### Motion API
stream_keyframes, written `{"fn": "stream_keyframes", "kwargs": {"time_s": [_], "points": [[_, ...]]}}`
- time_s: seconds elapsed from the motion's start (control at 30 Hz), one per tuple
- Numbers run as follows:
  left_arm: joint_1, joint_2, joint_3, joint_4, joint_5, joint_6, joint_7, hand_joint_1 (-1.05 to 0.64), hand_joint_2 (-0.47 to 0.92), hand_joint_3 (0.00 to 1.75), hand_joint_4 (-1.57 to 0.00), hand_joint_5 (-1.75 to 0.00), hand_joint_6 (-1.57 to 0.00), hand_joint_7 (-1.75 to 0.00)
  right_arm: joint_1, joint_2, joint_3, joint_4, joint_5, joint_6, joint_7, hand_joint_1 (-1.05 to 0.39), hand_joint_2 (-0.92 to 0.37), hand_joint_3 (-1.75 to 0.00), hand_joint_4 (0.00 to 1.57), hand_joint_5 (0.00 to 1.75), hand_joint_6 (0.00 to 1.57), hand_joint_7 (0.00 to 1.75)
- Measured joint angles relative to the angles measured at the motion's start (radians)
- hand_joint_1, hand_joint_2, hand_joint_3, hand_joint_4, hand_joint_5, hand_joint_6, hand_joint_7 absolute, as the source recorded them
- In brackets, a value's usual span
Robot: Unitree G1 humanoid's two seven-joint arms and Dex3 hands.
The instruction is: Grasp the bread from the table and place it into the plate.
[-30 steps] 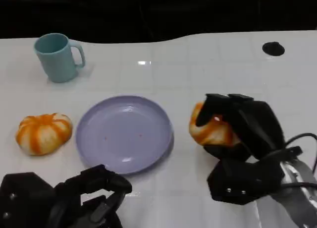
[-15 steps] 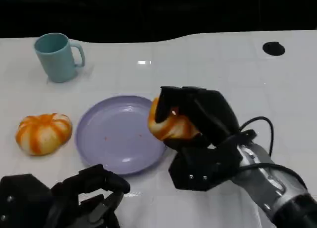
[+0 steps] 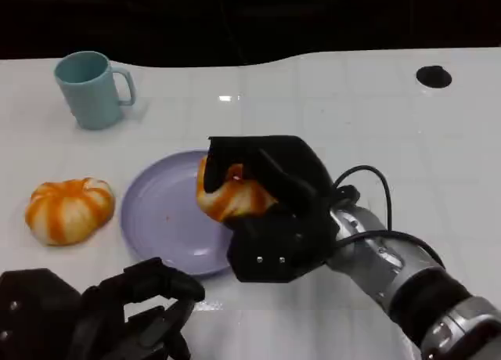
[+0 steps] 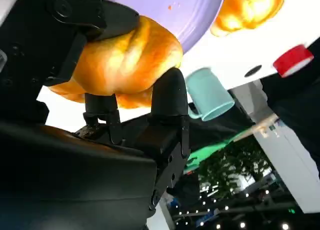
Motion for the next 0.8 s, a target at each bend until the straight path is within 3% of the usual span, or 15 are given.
{"fn": "stream_keyframes", "kwargs": {"time_s": [0.07, 0.13, 0.2, 0.23, 0.33, 0.4, 0.5, 0.8], "points": [[0.002, -0.001, -0.001, 0.000, 0.001, 0.000, 0.001, -0.32, 0.91, 0.54, -0.64, -1.75, -0.57, -1.36, -0.013, 0.010, 0.003, 0.020, -0.001, 0.001, -0.008, -0.17, -0.36, -1.24, 0.85, 1.74, 0.80, 1.38], [0.004, -0.005, -0.001, 0.000, 0.000, 0.000, 0.002, -0.33, 0.92, 0.54, -0.64, -1.75, -0.57, -1.35, -0.026, 0.017, 0.004, 0.039, -0.001, 0.003, -0.013, -0.20, -0.44, -1.05, 0.78, 1.59, 0.80, 1.12], [0.007, -0.007, -0.001, 0.000, 0.000, 0.000, 0.003, -0.33, 0.92, 0.54, -0.64, -1.75, -0.57, -1.35, -0.035, 0.023, 0.008, 0.048, -0.003, 0.014, -0.012, -0.26, -0.66, -0.63, 0.67, 1.11, 0.75, 0.73], [0.009, -0.007, -0.002, 0.000, 0.002, -0.002, 0.002, -0.33, 0.92, 0.54, -0.64, -1.75, -0.57, -1.35, -0.040, 0.024, 0.014, 0.050, -0.006, 0.027, -0.006, -0.27, -0.74, -0.47, 0.65, 0.96, 0.75, 0.58], [0.013, -0.005, -0.013, 0.000, 0.020, -0.023, 0.002, -0.32, 0.92, 0.54, -0.65, -1.75, -0.58, -1.36, -0.059, 0.024, 0.046, 0.060, -0.030, 0.072, 0.033, -0.36, -0.90, -0.20, 0.42, 0.51, 0.59, 0.19], [0.014, -0.006, -0.013, 0.001, 0.021, -0.032, 0.002, -0.32, 0.91, 0.54, -0.65, -1.75, -0.58, -1.36, -0.066, 0.020, 0.067, 0.064, -0.047, 0.095, 0.065, -0.47, -0.92, -0.21, 0.25, 0.36, 0.46, 0.07], [0.014, -0.006, -0.015, 0.005, 0.021, -0.038, 0.002, -0.33, 0.91, 0.54, -0.64, -1.75, -0.59, -1.36, -0.071, 0.013, 0.090, 0.064, -0.065, 0.123, 0.120, -0.60, -0.92, -0.27, 0.06, 0.28, 0.30, 0.01], [0.015, -0.006, -0.023, 0.007, 0.025, -0.038, 0.002, -0.33, 0.92, 0.54, -0.64, -1.75, -0.58, -1.35, -0.068, -0.005, 0.096, -0.026, -0.064, 0.196, 0.272, -0.74, -0.92, -0.34, 0.00, 0.16, 0.17, 0.00]]}}
